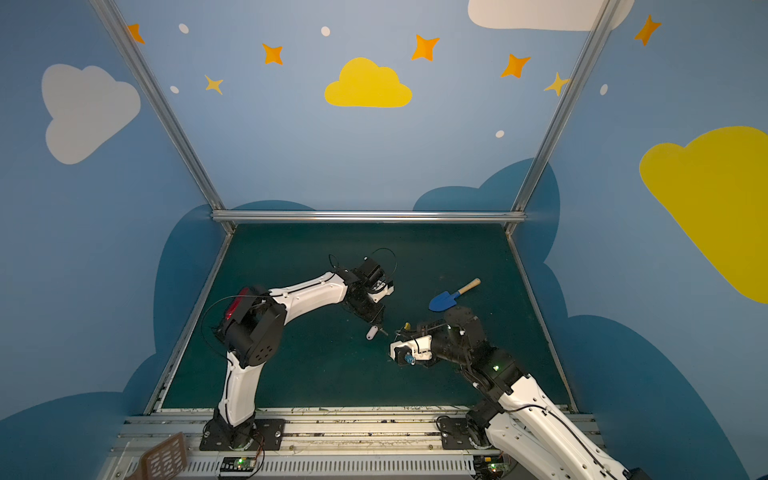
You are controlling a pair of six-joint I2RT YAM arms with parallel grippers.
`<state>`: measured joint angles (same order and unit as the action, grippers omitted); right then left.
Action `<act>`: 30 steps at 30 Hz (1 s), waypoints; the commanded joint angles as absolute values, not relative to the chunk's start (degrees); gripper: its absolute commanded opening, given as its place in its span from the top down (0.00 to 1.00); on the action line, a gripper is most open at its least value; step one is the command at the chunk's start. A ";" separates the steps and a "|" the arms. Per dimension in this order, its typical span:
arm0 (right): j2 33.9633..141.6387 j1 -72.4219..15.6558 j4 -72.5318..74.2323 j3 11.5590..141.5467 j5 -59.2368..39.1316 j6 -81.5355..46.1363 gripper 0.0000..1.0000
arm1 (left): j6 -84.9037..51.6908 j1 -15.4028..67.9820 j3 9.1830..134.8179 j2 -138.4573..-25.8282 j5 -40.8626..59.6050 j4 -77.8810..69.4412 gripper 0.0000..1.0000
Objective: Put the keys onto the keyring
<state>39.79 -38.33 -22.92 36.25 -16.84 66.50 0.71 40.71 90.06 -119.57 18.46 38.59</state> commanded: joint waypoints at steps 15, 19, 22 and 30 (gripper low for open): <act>40.28 -37.53 -22.24 35.68 -17.40 65.26 1.00 | -8.95 35.16 87.19 -120.80 33.19 35.60 0.58; 40.36 -37.44 -22.23 35.60 -17.40 65.22 1.00 | -10.24 35.24 86.63 -121.64 35.08 35.68 0.58; 40.36 -37.35 -22.31 35.60 -17.43 65.19 1.00 | -10.45 35.14 86.15 -121.82 35.02 36.03 0.58; 40.25 -37.27 -22.73 35.73 -17.50 65.04 1.00 | -11.76 34.99 85.43 -122.57 34.11 36.50 0.57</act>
